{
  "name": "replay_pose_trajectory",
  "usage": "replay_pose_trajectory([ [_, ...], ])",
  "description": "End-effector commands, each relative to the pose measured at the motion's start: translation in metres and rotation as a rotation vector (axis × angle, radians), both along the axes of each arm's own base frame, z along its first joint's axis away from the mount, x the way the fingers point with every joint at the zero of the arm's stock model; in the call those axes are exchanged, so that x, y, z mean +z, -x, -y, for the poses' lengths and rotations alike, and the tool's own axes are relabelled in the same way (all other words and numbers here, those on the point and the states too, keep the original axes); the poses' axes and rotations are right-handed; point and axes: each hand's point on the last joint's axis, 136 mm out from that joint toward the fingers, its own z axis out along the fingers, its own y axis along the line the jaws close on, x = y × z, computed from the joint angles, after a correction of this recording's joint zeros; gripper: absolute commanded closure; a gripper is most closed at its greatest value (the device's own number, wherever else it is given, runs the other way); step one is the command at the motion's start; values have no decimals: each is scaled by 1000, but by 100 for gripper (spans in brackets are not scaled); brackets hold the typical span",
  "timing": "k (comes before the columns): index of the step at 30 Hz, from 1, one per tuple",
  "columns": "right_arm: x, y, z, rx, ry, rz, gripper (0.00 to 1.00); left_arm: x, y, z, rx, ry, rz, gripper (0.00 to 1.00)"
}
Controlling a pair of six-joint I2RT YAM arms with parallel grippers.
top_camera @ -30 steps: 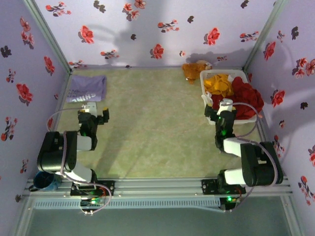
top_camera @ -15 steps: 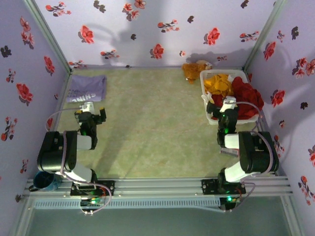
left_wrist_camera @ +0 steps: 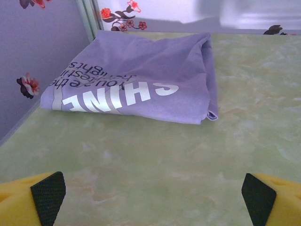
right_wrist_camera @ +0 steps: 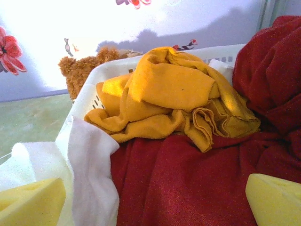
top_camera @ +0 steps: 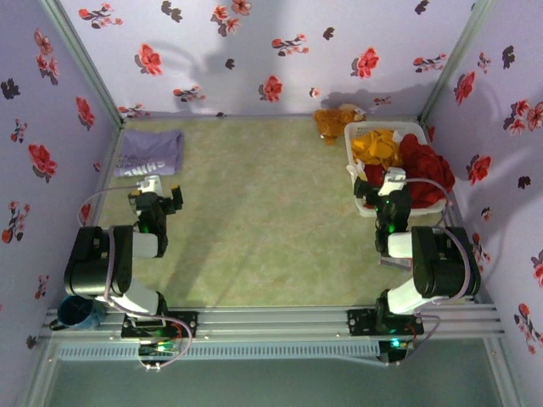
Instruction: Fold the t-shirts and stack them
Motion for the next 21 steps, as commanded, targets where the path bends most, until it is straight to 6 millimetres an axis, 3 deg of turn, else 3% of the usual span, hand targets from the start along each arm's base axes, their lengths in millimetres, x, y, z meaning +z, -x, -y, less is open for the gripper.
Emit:
replay_pose_trajectory([
  [1, -37, 14, -3, 16, 13, -126, 1, 5, -2, -2, 20, 2, 25, 1],
  [7, -43, 4, 28, -173, -15, -192, 1, 5, -1, -2, 21, 3, 24, 1],
  [21, -45, -1, 23, -152, 8, -225, 1, 5, -1, -3, 25, 3, 25, 1],
])
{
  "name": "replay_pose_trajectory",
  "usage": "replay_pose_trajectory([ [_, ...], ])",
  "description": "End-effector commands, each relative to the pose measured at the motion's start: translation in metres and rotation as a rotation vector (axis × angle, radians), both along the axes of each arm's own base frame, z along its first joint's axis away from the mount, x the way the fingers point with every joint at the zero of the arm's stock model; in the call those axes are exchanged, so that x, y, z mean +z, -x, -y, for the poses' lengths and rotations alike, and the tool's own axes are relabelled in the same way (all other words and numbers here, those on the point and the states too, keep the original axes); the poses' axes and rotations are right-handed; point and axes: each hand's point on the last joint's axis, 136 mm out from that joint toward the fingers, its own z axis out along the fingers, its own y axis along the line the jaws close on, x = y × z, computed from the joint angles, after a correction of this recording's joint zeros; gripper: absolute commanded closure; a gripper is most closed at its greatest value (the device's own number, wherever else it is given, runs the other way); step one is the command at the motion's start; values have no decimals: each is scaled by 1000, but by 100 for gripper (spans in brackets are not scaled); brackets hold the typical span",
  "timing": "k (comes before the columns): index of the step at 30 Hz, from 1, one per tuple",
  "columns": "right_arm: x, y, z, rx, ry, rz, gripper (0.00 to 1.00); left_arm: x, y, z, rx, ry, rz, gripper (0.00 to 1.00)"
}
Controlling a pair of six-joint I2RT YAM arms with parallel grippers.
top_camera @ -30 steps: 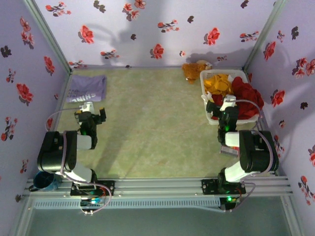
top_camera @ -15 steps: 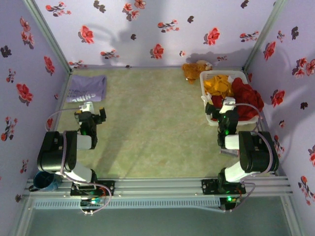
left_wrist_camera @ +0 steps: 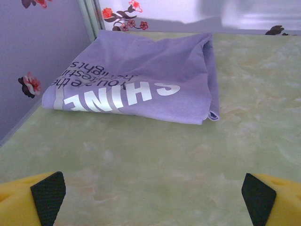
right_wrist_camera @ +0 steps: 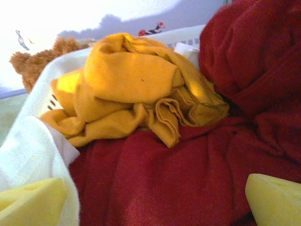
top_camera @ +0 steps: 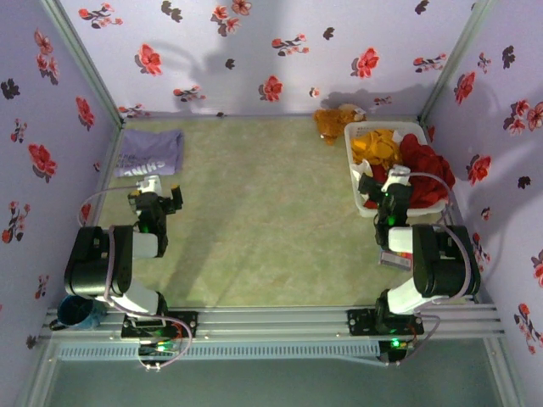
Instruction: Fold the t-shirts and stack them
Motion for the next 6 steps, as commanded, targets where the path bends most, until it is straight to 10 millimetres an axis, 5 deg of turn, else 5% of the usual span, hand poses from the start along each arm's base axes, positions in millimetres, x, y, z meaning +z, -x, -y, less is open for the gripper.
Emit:
replay_pose_trajectory([
  [1, -35, 7, -2, 7, 29, -143, 1, 5, -1, -2, 20, 3, 26, 1],
  [6, -34, 8, -2, 11, 29, -135, 1, 5, -1, -2, 23, 4, 28, 1],
])
